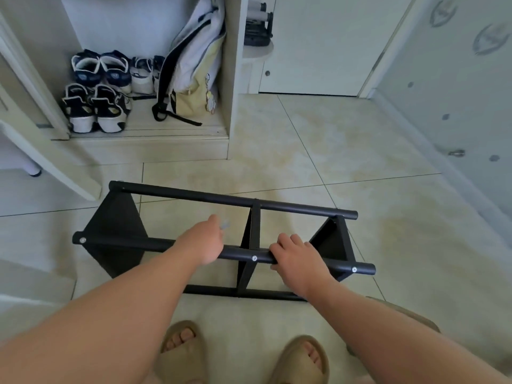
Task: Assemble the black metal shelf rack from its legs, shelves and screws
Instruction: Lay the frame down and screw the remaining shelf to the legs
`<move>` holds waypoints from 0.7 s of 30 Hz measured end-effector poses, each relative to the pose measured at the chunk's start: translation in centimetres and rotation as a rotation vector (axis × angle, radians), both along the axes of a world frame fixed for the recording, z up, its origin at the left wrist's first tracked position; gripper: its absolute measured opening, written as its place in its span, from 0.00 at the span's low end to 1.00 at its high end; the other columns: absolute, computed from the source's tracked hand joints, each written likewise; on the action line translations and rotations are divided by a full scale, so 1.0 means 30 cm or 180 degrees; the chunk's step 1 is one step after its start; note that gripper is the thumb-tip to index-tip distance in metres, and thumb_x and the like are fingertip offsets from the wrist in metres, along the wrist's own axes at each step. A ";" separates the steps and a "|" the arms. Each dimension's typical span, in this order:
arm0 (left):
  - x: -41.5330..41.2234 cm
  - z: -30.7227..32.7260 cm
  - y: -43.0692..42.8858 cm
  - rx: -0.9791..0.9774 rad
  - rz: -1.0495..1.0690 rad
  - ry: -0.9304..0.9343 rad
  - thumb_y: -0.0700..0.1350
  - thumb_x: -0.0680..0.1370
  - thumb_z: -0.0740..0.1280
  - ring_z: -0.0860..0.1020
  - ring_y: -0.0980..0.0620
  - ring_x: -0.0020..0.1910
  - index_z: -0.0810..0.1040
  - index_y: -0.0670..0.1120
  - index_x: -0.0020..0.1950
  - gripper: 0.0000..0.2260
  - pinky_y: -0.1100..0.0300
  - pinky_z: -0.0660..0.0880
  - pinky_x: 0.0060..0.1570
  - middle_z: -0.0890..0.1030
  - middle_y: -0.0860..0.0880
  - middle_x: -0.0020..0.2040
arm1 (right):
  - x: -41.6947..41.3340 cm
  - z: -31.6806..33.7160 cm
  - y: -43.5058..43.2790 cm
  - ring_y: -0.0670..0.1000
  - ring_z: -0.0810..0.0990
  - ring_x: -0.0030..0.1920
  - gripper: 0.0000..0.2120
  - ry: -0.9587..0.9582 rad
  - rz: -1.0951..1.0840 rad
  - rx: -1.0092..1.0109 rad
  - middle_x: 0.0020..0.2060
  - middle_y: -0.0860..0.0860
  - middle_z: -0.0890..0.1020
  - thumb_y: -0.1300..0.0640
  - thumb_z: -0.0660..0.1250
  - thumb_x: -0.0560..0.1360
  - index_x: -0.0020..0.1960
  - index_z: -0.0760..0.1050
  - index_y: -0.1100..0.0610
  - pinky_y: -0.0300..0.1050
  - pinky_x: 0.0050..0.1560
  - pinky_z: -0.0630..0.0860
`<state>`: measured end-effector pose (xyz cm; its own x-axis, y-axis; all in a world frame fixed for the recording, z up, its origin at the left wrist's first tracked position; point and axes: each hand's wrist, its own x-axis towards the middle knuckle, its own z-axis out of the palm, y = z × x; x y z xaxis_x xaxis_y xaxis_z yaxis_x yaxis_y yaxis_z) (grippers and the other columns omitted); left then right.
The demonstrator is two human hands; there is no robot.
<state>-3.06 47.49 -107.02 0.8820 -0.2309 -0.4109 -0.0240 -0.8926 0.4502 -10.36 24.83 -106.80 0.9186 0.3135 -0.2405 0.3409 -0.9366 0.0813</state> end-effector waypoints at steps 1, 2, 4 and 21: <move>-0.018 -0.009 0.000 -0.0002 0.0009 0.0045 0.44 0.84 0.55 0.70 0.51 0.34 0.65 0.46 0.51 0.04 0.56 0.64 0.32 0.73 0.48 0.39 | -0.021 0.000 0.003 0.57 0.71 0.58 0.16 0.0083 0.0005 -0.0021 0.62 0.53 0.71 0.48 0.61 0.83 0.66 0.69 0.55 0.52 0.54 0.74; -0.047 -0.015 0.002 -0.0003 0.0020 0.0087 0.43 0.84 0.55 0.70 0.51 0.34 0.65 0.46 0.51 0.03 0.57 0.64 0.31 0.73 0.48 0.39 | -0.050 0.006 0.008 0.57 0.71 0.58 0.17 0.0183 0.0018 -0.0052 0.62 0.53 0.70 0.48 0.62 0.82 0.67 0.68 0.55 0.53 0.55 0.74; -0.087 -0.024 0.002 -0.0001 0.0026 0.0121 0.43 0.84 0.56 0.70 0.52 0.33 0.65 0.46 0.52 0.02 0.57 0.64 0.30 0.74 0.48 0.39 | -0.092 0.017 0.014 0.57 0.72 0.58 0.17 0.0347 0.0007 -0.0047 0.62 0.53 0.71 0.48 0.63 0.82 0.66 0.68 0.55 0.53 0.55 0.75; -0.165 -0.013 0.030 -0.0160 -0.0208 0.0567 0.45 0.83 0.60 0.70 0.49 0.35 0.73 0.43 0.44 0.10 0.58 0.64 0.34 0.73 0.46 0.37 | -0.181 0.039 0.024 0.56 0.67 0.68 0.39 0.0209 -0.0079 0.0463 0.68 0.50 0.69 0.29 0.65 0.71 0.74 0.64 0.51 0.52 0.67 0.67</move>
